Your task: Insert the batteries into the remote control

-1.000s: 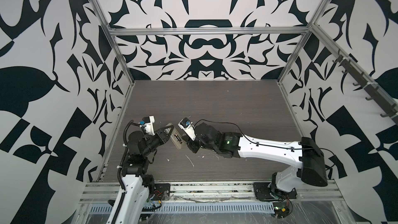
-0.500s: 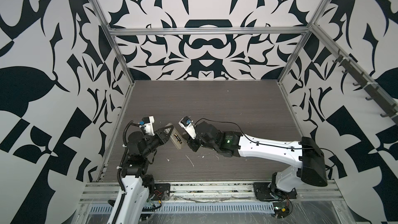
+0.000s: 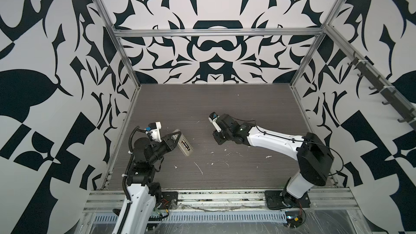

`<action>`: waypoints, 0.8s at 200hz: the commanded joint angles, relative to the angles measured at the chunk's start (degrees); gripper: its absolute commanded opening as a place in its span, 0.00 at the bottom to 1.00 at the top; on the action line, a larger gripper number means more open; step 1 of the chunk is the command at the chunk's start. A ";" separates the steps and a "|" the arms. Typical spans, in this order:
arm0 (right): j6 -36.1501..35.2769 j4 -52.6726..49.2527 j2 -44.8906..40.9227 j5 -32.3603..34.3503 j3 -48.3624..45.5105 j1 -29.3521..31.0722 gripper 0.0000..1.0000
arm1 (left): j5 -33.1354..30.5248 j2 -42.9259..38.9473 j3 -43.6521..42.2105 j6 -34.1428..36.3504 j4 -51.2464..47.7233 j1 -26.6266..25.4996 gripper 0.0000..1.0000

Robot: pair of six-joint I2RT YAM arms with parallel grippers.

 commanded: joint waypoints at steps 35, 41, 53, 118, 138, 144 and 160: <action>-0.43 -4.65 7.85 -4.38 3.89 -0.62 0.00 | -0.16 -1.93 0.05 0.62 -0.28 0.21 0.00; -0.34 -4.65 8.22 -4.43 3.96 -0.63 0.00 | -0.29 -2.33 -0.18 0.59 -0.39 0.16 0.00; -0.26 -4.43 8.76 -4.56 3.97 -0.61 0.00 | -0.69 -2.91 -0.23 0.51 -0.73 0.20 0.00; -0.04 -4.53 10.29 -5.74 4.60 -0.65 0.16 | -0.86 -3.24 -0.03 0.58 -1.20 0.22 0.00; -0.10 -5.34 10.97 -5.83 5.60 -0.63 0.27 | -0.86 -2.81 -0.03 0.71 -0.94 0.24 0.00; -0.08 -5.31 11.14 -5.92 5.82 -0.66 0.30 | -0.80 -2.68 -0.01 0.75 -0.93 0.25 0.00; -0.05 -5.17 11.52 -6.53 6.23 -0.61 0.38 | -0.84 -2.54 0.02 0.84 -0.90 0.28 0.00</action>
